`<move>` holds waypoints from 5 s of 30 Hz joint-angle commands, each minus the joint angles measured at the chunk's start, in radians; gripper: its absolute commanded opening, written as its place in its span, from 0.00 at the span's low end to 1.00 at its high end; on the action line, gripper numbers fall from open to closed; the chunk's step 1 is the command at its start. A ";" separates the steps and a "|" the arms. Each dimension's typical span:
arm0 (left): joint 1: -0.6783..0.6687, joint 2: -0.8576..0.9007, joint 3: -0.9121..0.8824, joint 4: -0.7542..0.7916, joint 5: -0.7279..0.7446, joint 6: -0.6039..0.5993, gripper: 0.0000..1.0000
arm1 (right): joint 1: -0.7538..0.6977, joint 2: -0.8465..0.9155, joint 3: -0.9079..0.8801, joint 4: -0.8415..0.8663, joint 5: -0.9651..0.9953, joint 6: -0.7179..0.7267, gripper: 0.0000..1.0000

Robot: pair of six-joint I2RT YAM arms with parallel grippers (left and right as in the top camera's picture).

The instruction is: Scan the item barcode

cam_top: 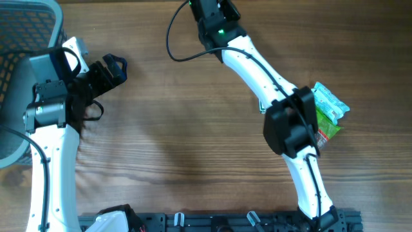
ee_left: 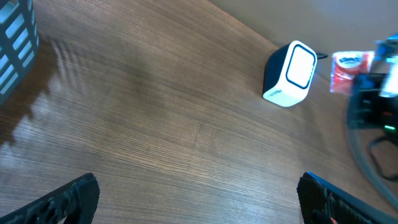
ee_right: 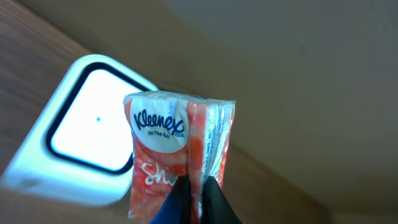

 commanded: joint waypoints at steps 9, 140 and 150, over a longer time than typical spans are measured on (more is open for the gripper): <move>0.005 0.003 0.014 0.003 -0.002 0.017 1.00 | 0.004 0.142 0.003 0.157 0.069 -0.308 0.05; 0.005 0.003 0.014 0.003 -0.002 0.017 1.00 | -0.501 -2.419 -1.804 0.711 -0.831 0.577 1.00; 0.005 0.003 0.014 0.003 -0.002 0.017 1.00 | -0.501 -2.419 -2.104 0.974 -0.818 0.656 1.00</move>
